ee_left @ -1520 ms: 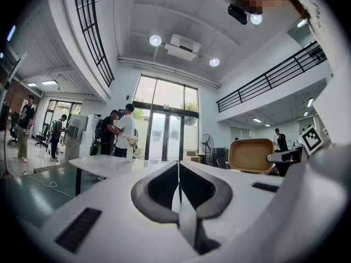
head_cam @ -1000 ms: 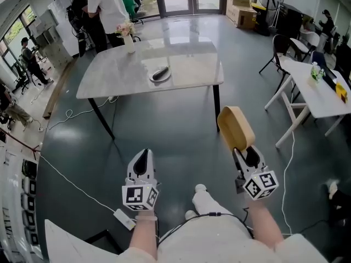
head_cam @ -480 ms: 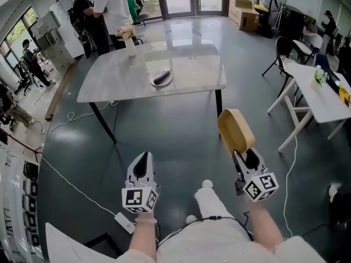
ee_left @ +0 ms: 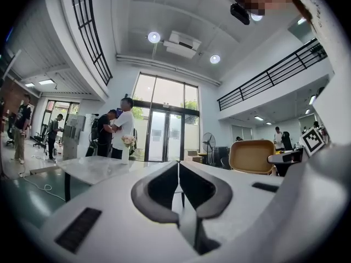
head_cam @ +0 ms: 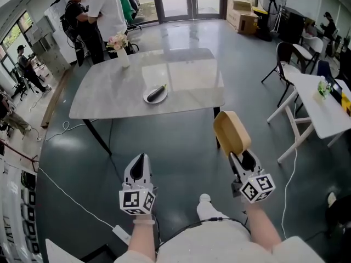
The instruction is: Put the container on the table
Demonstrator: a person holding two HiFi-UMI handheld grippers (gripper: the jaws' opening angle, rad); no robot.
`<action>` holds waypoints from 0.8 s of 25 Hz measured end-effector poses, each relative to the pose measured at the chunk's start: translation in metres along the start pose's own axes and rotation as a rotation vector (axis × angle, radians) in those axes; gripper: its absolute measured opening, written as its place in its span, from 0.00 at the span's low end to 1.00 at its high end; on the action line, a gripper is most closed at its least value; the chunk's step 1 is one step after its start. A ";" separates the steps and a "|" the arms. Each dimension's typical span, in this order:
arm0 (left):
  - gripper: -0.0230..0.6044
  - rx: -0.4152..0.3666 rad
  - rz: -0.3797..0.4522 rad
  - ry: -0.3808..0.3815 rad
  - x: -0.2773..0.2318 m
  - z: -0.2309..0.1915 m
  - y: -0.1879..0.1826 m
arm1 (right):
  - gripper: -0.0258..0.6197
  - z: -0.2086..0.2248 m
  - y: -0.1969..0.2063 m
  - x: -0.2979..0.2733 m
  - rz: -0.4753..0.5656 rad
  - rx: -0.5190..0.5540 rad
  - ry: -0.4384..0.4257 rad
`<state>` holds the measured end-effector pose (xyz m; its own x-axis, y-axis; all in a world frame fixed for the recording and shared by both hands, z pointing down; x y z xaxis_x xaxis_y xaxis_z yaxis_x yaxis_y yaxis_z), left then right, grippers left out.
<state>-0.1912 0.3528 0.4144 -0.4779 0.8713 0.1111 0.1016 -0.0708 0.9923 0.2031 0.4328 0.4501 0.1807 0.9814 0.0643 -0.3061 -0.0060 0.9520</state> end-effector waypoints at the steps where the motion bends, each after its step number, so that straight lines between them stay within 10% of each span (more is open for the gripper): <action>1: 0.05 0.003 0.000 -0.005 -0.009 -0.002 0.001 | 0.40 0.005 -0.001 -0.009 -0.004 0.000 -0.002; 20: 0.05 0.015 -0.003 -0.057 -0.122 0.004 0.022 | 0.40 0.075 -0.008 -0.118 -0.066 -0.004 -0.100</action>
<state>-0.1275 0.2467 0.4229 -0.4276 0.8979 0.1043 0.1137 -0.0610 0.9916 0.2541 0.3028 0.4568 0.2931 0.9556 0.0313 -0.2942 0.0590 0.9539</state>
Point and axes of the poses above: the fingertips, and each gripper's own axes: x backward along the fingers, z to its right, y out of its underside, the point moved 10 cm from there along x, backward along the fingers, and after that the axes turned 6 degrees about z, right-handed, at the moved point
